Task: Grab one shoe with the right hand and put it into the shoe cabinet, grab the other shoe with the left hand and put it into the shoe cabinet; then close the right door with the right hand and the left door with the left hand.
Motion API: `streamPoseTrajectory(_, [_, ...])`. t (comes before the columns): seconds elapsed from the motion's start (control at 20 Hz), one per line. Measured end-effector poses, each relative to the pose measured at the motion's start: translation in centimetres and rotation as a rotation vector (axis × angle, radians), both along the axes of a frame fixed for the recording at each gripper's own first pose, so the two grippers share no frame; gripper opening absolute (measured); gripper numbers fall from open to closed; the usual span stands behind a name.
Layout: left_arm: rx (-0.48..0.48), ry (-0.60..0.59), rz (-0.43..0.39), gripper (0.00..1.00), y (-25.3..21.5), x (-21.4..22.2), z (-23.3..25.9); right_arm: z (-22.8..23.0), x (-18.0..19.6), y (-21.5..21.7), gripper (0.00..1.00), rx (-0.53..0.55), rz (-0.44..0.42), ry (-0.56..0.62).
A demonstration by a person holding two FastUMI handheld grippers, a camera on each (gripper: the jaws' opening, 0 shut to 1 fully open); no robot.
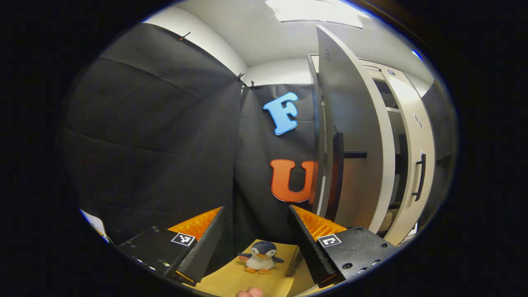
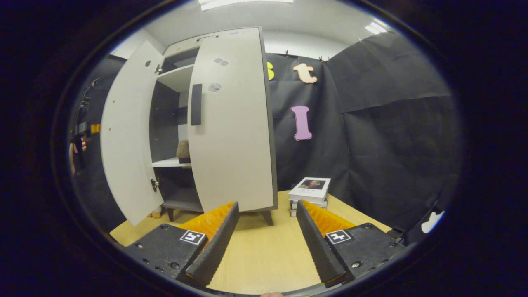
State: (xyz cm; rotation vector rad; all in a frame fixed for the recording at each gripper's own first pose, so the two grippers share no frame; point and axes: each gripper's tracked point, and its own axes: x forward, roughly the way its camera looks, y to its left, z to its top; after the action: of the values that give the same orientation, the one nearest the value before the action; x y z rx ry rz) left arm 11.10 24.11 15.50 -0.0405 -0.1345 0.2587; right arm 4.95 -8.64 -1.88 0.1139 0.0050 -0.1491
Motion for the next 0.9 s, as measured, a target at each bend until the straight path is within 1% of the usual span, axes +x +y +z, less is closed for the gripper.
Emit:
streamPoseTrajectory(0.1, [0.005, -0.004, -0.034, 0.92, -1.7, 0.1, 0.0, -0.2, 0.0, -0.1, 0.92, 0.005, -0.001, 0.006])
streamPoseTrajectory(0.25, [0.016, -0.016, -0.049, 0.92, -3.2, 0.3, 0.2, -0.2, -0.1, -0.5, 0.92, 0.010, -0.009, 0.014])
streamPoseTrajectory(0.5, [-0.060, -0.008, -0.139, 0.92, -6.2, 1.1, -0.4, -0.2, -0.6, -1.2, 0.92, 0.015, -0.030, 0.015])
streamPoseTrajectory(0.65, [-0.067, -0.009, -0.179, 0.92, -8.6, 1.6, -0.4, -0.2, -0.8, -1.6, 0.92, 0.018, -0.038, 0.014])
streamPoseTrajectory(0.9, [-0.084, -0.033, -0.262, 0.92, -13.5, 4.5, 0.2, -0.3, -0.7, -3.0, 0.92, 0.018, -0.065, 0.018])
